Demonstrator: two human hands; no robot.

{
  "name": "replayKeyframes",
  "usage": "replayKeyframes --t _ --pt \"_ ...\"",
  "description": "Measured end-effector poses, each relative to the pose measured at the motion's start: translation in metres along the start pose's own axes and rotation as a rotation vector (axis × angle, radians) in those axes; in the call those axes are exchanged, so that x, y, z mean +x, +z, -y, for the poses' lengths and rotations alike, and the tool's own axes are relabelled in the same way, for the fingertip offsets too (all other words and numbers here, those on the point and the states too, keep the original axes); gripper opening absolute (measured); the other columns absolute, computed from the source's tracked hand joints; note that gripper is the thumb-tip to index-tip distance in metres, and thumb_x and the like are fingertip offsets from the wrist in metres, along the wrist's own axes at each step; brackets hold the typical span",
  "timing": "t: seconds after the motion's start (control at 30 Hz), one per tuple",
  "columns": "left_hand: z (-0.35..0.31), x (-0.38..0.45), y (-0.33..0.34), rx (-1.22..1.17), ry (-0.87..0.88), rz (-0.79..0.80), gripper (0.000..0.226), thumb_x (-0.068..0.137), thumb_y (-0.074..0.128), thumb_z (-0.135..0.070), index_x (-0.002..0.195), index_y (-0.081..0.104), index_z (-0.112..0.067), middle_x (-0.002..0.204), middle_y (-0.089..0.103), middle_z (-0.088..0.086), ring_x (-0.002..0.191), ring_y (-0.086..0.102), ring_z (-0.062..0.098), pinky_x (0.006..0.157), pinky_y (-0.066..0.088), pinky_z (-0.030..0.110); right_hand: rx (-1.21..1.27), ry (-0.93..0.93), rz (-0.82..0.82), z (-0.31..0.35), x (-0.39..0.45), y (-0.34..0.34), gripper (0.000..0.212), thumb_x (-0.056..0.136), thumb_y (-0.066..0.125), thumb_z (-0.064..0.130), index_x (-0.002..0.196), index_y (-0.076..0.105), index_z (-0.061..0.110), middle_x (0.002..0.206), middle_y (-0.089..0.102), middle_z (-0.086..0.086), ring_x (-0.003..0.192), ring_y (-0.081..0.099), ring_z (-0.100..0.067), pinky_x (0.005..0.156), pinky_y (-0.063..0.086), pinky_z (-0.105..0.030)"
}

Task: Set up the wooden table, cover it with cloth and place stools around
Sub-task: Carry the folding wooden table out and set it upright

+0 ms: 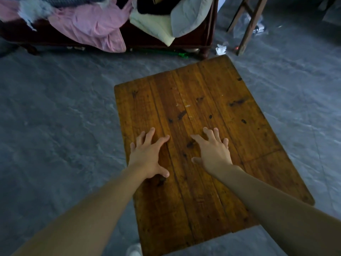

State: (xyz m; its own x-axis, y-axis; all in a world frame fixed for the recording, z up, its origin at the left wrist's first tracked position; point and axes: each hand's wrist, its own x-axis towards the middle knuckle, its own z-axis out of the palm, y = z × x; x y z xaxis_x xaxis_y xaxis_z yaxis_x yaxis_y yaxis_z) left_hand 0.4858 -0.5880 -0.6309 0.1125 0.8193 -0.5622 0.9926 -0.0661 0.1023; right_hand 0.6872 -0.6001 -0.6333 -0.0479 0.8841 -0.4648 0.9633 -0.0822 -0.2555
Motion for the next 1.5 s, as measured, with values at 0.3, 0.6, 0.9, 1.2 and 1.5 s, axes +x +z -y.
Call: replayKeyframes --t 0.3,0.6,0.9,1.2,1.5 --pt "0.005 0.0 -0.013 0.153 0.115 0.0 0.119 0.054 0.071 -0.079 0.145 0.0 -0.051 0.159 -0.009 -0.001 0.141 0.004 0.038 0.105 0.027 0.063 0.091 0.126 0.089 0.01 -0.004 -0.012 0.088 0.081 0.077 0.031 0.15 0.023 0.041 0.164 0.0 0.002 0.15 -0.011 -0.028 0.119 0.01 -0.058" --pt "0.03 0.007 -0.007 0.2 0.316 0.082 0.106 0.074 0.063 -0.07 0.147 -0.01 -0.045 0.158 -0.015 0.004 0.141 0.001 0.039 0.107 0.023 0.062 0.273 0.354 -0.014 0.057 -0.035 0.017 0.074 0.095 0.055 0.014 0.153 0.017 0.039 0.164 0.0 0.004 0.151 -0.006 -0.022 0.121 0.02 -0.049" --pt "0.077 0.022 -0.041 0.368 0.612 0.134 0.102 0.071 0.07 -0.064 0.15 0.008 -0.043 0.161 -0.006 -0.005 0.14 0.013 0.031 0.11 0.027 0.05 0.345 0.514 -0.055 0.123 -0.135 0.088 0.082 0.096 0.055 0.039 0.157 0.001 0.027 0.163 -0.016 -0.004 0.149 -0.017 -0.026 0.123 0.005 -0.047" --pt "0.111 0.057 -0.051 0.776 1.021 -0.063 0.124 0.065 0.084 -0.029 0.151 -0.005 -0.036 0.159 -0.003 0.011 0.144 0.005 0.029 0.116 0.019 0.044 0.359 0.707 -0.073 0.182 -0.118 0.126 0.132 0.071 0.072 0.065 0.152 -0.021 0.016 0.156 -0.032 -0.017 0.142 -0.031 -0.041 0.115 -0.006 -0.062" --pt "0.137 0.123 -0.064 0.801 1.229 -0.266 0.103 0.054 0.082 0.001 0.143 0.035 -0.02 0.144 0.039 0.019 0.123 0.042 0.041 0.094 0.044 0.056 0.237 0.906 -0.145 0.214 -0.079 0.144 0.111 0.077 0.067 0.008 0.152 -0.014 0.005 0.156 -0.02 -0.03 0.14 -0.023 -0.055 0.107 0.006 -0.078"
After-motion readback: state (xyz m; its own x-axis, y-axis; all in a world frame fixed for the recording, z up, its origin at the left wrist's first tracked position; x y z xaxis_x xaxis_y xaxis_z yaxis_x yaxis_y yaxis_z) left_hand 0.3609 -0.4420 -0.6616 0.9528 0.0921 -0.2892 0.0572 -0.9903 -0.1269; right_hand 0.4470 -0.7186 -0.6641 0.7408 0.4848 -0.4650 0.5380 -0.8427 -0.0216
